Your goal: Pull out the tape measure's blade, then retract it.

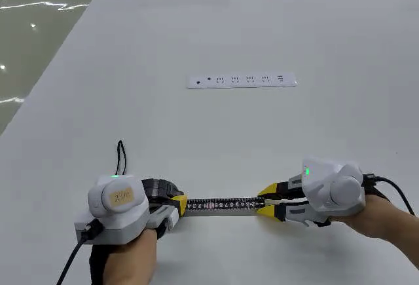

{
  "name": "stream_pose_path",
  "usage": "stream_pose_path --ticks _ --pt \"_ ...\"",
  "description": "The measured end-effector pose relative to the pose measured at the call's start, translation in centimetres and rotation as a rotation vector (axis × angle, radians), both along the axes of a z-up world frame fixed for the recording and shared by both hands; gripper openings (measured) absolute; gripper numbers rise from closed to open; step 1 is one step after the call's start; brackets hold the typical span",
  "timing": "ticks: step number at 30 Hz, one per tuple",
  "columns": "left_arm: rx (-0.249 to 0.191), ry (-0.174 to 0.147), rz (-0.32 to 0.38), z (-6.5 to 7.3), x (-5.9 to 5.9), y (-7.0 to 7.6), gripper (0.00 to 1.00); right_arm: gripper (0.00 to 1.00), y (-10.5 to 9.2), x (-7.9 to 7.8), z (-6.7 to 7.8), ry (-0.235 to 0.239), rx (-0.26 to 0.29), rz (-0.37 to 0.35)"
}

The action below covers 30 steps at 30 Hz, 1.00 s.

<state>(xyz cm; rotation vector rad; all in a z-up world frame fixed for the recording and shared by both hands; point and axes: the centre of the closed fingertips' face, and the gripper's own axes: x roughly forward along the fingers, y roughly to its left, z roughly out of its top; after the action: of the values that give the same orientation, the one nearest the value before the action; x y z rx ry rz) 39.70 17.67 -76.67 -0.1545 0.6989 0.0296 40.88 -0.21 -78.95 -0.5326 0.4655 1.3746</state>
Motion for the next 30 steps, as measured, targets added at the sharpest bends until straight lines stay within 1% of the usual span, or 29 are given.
stream_pose_path --ticks 15,26,30 --pt "-0.009 0.0 0.003 0.0 0.0 0.0 0.58 0.13 3.2 -0.1 0.1 -0.006 0.004 0.034" --pt "-0.014 0.0 0.003 0.0 -0.1 -0.1 0.58 0.13 5.7 -0.6 0.1 -0.002 0.018 0.054" --pt "-0.017 0.0 0.004 0.0 -0.2 -0.1 0.58 0.13 6.5 -0.7 0.0 -0.006 0.012 0.06"
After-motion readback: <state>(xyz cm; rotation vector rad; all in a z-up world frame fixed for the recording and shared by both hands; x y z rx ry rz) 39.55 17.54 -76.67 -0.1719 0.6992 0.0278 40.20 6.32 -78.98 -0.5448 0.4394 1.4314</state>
